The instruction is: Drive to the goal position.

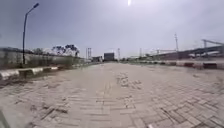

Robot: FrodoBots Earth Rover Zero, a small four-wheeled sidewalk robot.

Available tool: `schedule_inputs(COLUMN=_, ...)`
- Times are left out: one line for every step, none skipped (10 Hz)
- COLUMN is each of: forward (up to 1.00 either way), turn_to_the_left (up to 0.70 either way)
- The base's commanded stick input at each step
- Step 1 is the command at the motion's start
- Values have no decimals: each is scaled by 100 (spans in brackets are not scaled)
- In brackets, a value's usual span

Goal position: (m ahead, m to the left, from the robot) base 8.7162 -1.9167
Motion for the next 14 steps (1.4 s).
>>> schedule_inputs(forward=100, turn_to_the_left=0)
schedule_inputs(forward=100, turn_to_the_left=0)
schedule_inputs(forward=100, turn_to_the_left=0)
schedule_inputs(forward=100, turn_to_the_left=0)
schedule_inputs(forward=100, turn_to_the_left=0)
schedule_inputs(forward=100, turn_to_the_left=0)
schedule_inputs(forward=100, turn_to_the_left=0)
schedule_inputs(forward=100, turn_to_the_left=0)
schedule_inputs(forward=100, turn_to_the_left=0)
schedule_inputs(forward=100, turn_to_the_left=0)
schedule_inputs(forward=100, turn_to_the_left=0)
schedule_inputs(forward=100, turn_to_the_left=0)
schedule_inputs(forward=100, turn_to_the_left=0)
schedule_inputs(forward=100, turn_to_the_left=0)
